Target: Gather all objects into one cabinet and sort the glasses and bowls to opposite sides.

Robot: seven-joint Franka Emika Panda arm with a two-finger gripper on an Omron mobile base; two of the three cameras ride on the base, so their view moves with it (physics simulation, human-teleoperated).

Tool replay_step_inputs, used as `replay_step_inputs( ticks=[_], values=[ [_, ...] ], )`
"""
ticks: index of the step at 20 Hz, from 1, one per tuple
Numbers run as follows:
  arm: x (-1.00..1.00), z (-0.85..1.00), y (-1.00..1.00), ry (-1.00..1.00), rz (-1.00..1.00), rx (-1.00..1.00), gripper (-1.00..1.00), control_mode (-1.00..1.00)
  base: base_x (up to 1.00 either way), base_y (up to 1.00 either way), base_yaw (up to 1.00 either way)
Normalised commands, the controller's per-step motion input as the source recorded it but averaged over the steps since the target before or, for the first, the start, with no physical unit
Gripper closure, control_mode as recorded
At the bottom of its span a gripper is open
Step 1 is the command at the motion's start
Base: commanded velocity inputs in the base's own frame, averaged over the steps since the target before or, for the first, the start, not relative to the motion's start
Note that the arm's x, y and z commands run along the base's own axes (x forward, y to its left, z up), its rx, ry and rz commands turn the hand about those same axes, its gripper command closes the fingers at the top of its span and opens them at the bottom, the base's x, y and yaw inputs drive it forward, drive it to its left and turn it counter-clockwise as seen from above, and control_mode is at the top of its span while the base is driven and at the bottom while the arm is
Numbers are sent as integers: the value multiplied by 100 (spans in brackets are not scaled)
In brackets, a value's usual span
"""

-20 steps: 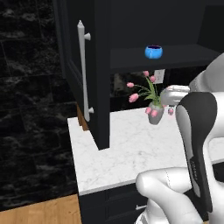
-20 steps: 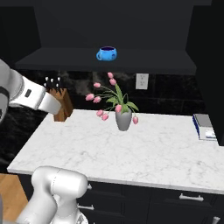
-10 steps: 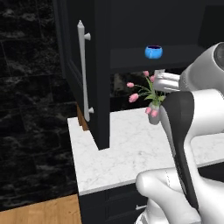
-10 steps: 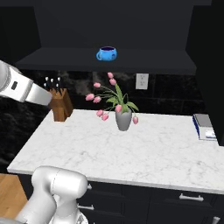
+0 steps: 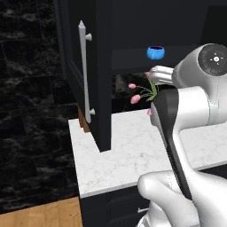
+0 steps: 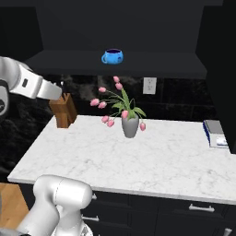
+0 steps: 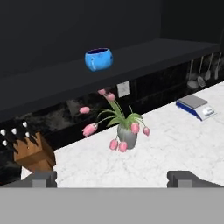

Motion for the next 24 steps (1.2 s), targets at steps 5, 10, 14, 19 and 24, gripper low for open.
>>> replay_step_inputs(
  ticks=[5, 10, 14, 19, 24],
  values=[
    [21, 3, 0, -8, -2, -8, -100, -100, 0, 0, 0],
    [26, 0, 0, -3, 0, -1, -100, -100, 0, 0, 0],
    [25, 0, 0, 0, 0, 0, -100, -100, 0, 0, 0],
    [42, 0, 0, 1, 0, 0, -100, -100, 0, 0, 0],
    [49, 0, 0, 1, 0, 0, -100, -100, 0, 0, 0]
  ],
)
